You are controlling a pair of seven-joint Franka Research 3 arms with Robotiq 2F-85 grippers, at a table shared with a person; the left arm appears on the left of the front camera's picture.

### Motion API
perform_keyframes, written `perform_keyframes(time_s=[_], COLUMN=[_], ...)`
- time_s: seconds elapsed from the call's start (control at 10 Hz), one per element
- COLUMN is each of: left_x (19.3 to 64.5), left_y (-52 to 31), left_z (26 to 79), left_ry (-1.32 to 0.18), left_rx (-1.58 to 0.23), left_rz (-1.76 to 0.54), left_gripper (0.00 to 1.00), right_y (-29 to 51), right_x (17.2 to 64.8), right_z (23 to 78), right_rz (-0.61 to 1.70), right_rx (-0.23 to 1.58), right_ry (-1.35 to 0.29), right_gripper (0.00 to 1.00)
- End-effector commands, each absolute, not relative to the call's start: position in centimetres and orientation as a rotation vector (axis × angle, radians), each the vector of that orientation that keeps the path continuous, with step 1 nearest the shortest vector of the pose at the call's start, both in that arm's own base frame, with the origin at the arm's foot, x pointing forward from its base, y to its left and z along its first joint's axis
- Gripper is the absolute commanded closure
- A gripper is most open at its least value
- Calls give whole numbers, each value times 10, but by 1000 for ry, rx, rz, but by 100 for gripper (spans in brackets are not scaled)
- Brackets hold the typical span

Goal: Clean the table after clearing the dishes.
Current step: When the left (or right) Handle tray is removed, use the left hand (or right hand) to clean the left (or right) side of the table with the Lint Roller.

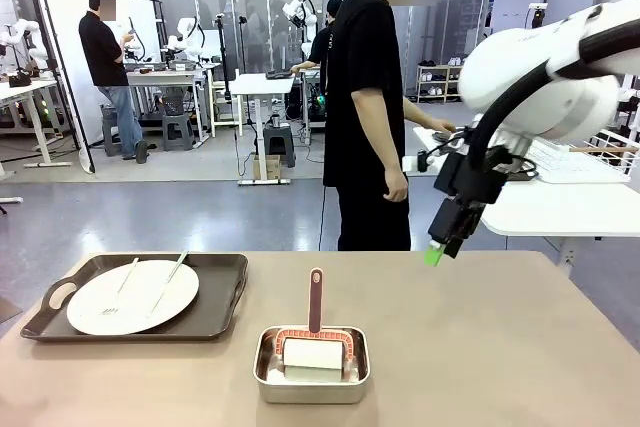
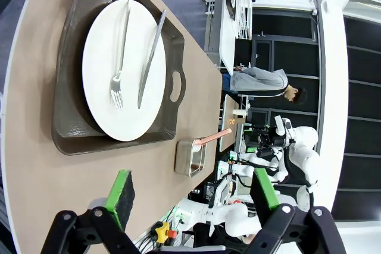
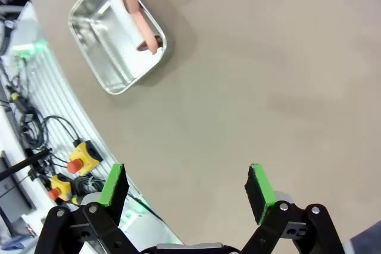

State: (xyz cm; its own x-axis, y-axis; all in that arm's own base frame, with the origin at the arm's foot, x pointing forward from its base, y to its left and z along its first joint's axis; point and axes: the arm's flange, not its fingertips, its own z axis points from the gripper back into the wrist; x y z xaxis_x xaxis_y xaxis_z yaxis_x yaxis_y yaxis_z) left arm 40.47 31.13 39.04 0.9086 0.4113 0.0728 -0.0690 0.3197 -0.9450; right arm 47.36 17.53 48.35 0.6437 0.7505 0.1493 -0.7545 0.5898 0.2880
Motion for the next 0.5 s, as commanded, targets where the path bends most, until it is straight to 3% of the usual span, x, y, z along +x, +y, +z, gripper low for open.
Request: perform_keyframes(time_s=[0.0, 0.3, 0.4], left_x=[402, 402, 402], left_y=[312, 312, 312], left_z=[391, 391, 391], left_ry=[-328, -328, -328], left_rx=[-1211, -1211, -1211], left_rz=[324, 324, 324], left_gripper=[0, 0, 0], right_y=[204, 219, 222], right_x=[469, 448, 461], right_z=[471, 469, 466], right_rz=[902, 929, 966], right_rx=[226, 257, 247], right_ry=[-19, -13, -7], right_gripper=[0, 0, 0])
